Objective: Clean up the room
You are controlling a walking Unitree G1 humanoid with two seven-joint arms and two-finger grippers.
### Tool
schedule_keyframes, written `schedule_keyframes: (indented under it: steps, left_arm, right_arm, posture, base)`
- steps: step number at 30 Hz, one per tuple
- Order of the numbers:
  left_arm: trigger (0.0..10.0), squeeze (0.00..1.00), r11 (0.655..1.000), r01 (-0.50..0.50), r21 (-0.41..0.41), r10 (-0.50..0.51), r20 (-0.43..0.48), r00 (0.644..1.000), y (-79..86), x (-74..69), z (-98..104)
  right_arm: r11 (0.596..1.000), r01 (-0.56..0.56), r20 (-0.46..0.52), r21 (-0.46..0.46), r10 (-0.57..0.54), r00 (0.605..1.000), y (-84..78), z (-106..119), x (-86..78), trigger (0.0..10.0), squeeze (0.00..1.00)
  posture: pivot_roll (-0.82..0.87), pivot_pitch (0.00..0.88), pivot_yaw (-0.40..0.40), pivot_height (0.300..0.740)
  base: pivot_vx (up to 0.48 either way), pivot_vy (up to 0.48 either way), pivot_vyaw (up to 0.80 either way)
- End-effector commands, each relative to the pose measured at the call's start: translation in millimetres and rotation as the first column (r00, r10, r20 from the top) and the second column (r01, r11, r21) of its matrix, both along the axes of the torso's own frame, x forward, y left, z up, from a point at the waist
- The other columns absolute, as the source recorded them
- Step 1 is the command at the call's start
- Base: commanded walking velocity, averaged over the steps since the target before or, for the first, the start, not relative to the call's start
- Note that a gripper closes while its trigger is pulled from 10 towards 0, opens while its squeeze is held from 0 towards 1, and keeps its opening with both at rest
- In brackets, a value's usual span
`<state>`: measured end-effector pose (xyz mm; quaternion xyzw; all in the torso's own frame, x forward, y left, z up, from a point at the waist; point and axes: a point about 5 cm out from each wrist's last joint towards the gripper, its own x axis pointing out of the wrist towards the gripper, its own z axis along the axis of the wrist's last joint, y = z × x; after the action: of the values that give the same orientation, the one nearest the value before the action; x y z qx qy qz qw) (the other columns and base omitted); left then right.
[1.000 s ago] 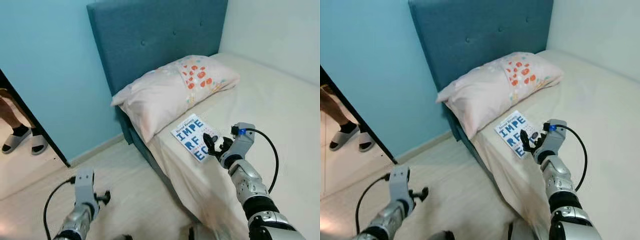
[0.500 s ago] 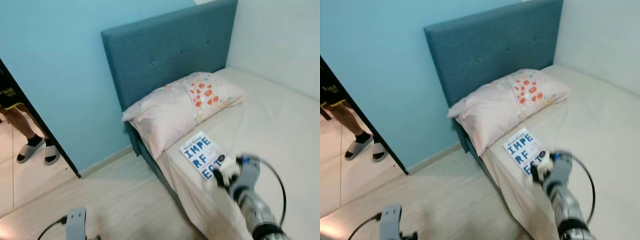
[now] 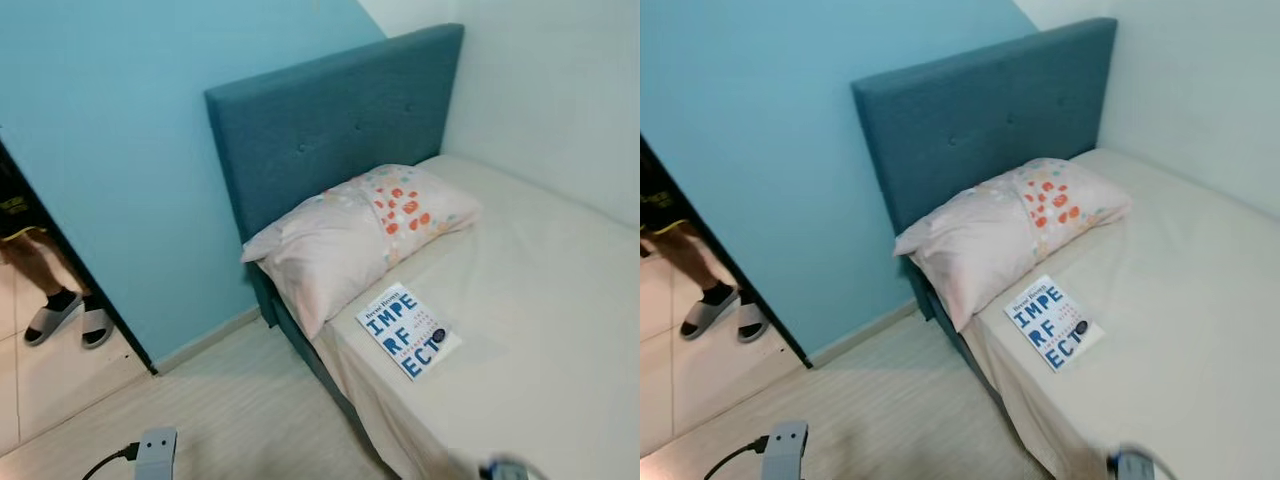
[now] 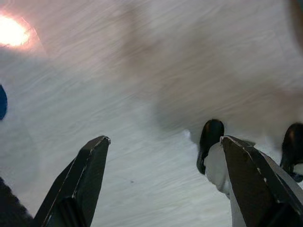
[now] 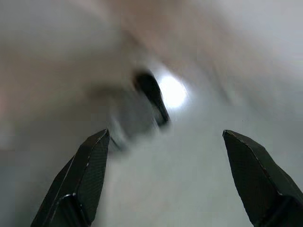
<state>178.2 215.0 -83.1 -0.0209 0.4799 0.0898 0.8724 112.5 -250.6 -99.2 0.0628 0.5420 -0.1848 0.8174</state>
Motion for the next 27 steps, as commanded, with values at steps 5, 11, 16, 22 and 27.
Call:
schedule_keyframes:
  steps: [5, 11, 16, 22, 27]
  left_arm:
    - [10.0, 0.00, 1.000, 0.027, 0.003, -0.027, -0.016, 1.000, -3.9, -4.2, -2.6]
    - [10.0, 0.00, 0.998, 0.059, -0.002, -0.059, -0.004, 0.998, -6.1, -3.7, -2.5]
    - [10.0, 0.00, 0.997, 0.083, -0.002, -0.083, -0.001, 0.997, -7.9, -4.0, -2.8]
    - [10.0, 0.00, 0.996, 0.092, -0.015, -0.092, 0.008, 0.996, -9.5, -3.3, -2.6]
    - [10.0, 0.00, 0.994, 0.105, -0.030, -0.105, 0.010, 0.994, -12.0, -3.4, -3.0]
  right_arm:
    - [1.000, 0.021, -0.076, 0.013, -0.020, 0.997, 5.4, -6.6, -18.7, 10.0, 0.00]
    - [1.000, 0.021, -0.095, 0.011, -0.020, 0.995, 1.7, -6.9, -24.3, 10.0, 0.00]
    - [1.000, 0.026, -0.099, 0.000, -0.026, 0.995, -6.6, -4.7, -25.3, 10.0, 0.00]
    - [1.000, 0.029, -0.104, -0.005, -0.030, 0.994, -9.9, -4.3, -27.9, 10.0, 0.00]
    - [0.999, 0.035, -0.112, -0.003, -0.035, 0.993, -8.3, -5.6, -32.0, 10.0, 0.00]
  posture:
    - [-0.11, 0.011, 0.060, 0.740]
    - [-0.12, 0.010, 0.063, 0.740]
    - [-0.13, 0.013, 0.066, 0.740]
    - [-0.13, 0.016, 0.070, 0.740]
    - [-0.13, 0.021, 0.073, 0.740]
  base:
    - [-0.384, 0.000, -0.68]
    - [0.000, 0.000, -0.70]
    - [0.000, 0.000, -0.70]
    - [0.000, 0.000, -0.70]
    - [0.000, 0.000, -0.70]
